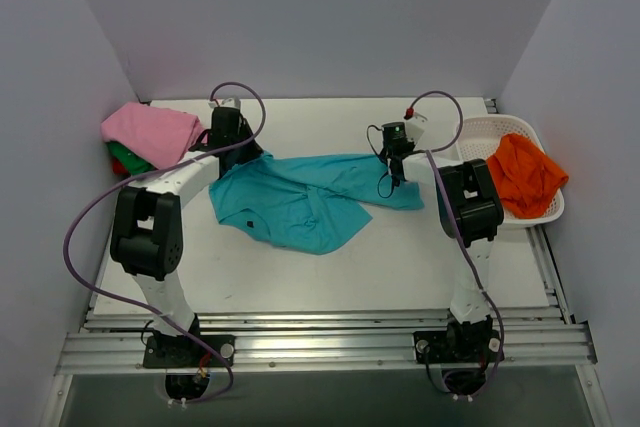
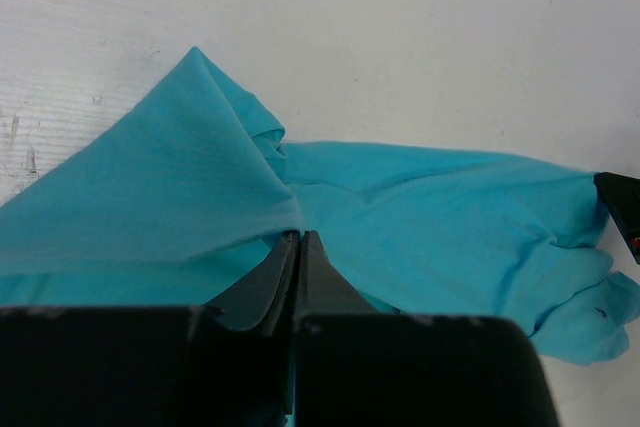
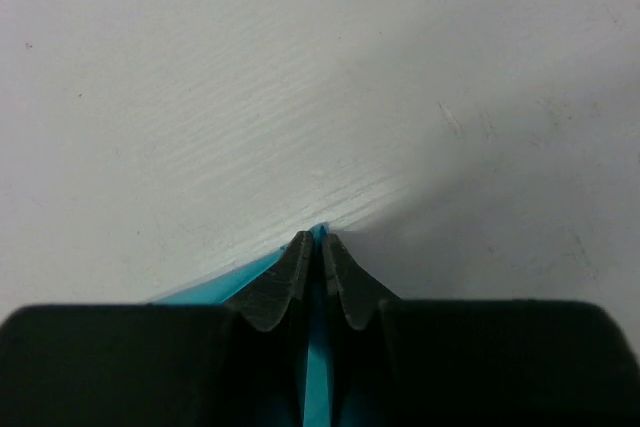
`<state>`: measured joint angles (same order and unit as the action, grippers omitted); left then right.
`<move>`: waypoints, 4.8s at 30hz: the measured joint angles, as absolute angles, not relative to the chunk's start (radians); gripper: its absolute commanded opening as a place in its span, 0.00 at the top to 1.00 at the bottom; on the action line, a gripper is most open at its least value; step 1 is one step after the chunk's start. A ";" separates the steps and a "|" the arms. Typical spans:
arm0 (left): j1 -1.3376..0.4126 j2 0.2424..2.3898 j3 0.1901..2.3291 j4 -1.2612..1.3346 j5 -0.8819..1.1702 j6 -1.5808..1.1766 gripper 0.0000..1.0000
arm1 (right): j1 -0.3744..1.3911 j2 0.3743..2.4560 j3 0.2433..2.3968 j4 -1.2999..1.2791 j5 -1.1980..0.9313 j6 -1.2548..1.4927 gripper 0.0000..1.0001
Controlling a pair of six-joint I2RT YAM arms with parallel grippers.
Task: Fold and stack the t-shirts
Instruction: Flatten the tshirt out
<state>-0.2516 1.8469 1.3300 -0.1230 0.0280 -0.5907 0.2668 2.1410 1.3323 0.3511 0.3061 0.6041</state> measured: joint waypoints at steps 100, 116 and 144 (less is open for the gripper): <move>-0.456 0.693 1.614 -0.111 0.380 -0.338 0.98 | 0.509 0.609 1.338 0.350 0.000 0.072 1.00; -0.161 1.971 1.725 0.023 0.227 -0.305 0.98 | 0.249 1.925 1.493 0.338 0.344 0.136 1.00; -0.073 2.037 1.824 -0.037 0.267 -0.506 0.06 | 0.236 1.970 1.613 0.200 0.542 0.315 0.00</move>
